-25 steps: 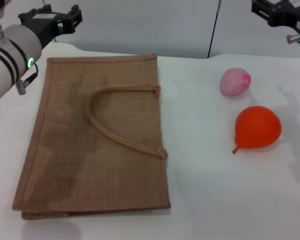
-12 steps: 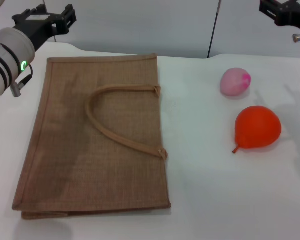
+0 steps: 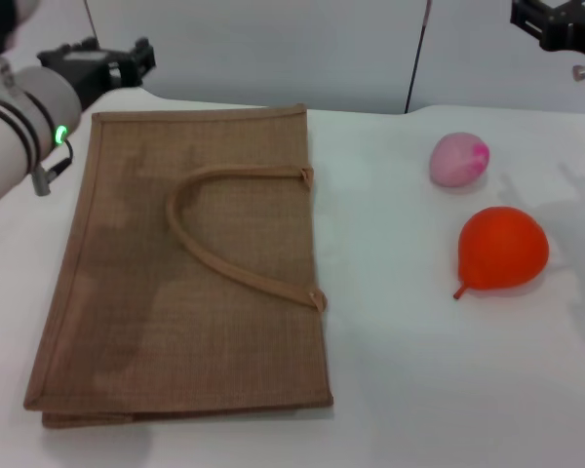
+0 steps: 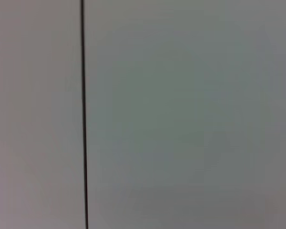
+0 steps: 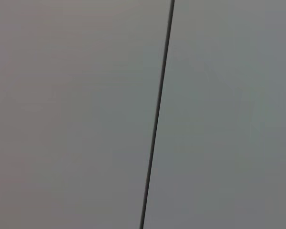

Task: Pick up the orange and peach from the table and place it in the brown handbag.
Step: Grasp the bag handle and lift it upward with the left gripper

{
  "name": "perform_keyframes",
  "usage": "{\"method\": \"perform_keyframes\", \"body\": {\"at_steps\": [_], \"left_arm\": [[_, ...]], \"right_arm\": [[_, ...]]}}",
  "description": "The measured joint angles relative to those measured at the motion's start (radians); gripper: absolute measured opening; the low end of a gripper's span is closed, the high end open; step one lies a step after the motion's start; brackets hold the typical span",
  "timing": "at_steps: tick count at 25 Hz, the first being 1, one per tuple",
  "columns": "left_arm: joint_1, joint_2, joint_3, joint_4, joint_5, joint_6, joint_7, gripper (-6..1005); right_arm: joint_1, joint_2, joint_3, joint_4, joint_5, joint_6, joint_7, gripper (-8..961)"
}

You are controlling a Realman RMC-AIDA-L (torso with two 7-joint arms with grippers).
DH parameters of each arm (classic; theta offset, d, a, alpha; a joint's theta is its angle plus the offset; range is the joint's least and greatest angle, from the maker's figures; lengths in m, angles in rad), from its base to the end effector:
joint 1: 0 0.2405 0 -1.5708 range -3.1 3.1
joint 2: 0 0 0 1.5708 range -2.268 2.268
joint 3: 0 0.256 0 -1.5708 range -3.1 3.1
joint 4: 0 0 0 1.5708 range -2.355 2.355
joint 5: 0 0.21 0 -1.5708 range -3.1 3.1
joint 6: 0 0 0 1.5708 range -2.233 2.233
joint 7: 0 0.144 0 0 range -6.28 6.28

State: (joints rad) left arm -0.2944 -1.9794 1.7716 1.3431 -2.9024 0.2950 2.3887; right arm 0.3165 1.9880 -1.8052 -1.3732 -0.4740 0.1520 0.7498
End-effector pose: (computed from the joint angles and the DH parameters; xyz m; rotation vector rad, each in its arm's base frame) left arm -0.2130 0.4042 0.0404 -1.6856 -0.8579 -0.4451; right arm 0.1681 0.4072 0.0373 -1.8029 0.5030 0.4730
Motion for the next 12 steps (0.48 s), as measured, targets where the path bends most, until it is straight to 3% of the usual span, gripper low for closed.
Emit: {"method": "perform_keyframes", "body": {"at_steps": [3,7,10,11,12], "left_arm": [[-0.042,-0.002,0.010,-0.032,0.000,0.067,0.012,632],[-0.062,-0.024,-0.001,-0.056,0.000,0.076,0.013,631],[-0.033,-0.042,-0.022,-0.060,0.000,-0.050,-0.017,629],[-0.008,-0.037,-0.026,-0.087,0.000,-0.207,-0.097,629],[-0.008,-0.037,-0.026,-0.087,0.000,-0.207,-0.097,629]], "right_arm": [[0.002,0.000,-0.002,0.003,0.000,0.001,0.000,854],[0.004,0.000,-0.003,0.004,0.000,0.001,0.000,853],[0.005,0.000,-0.003,0.004,0.000,0.001,-0.001,853],[0.005,0.000,-0.004,0.006,0.000,0.001,-0.001,853],[0.006,0.000,-0.004,0.007,0.000,0.001,-0.001,853]]}}
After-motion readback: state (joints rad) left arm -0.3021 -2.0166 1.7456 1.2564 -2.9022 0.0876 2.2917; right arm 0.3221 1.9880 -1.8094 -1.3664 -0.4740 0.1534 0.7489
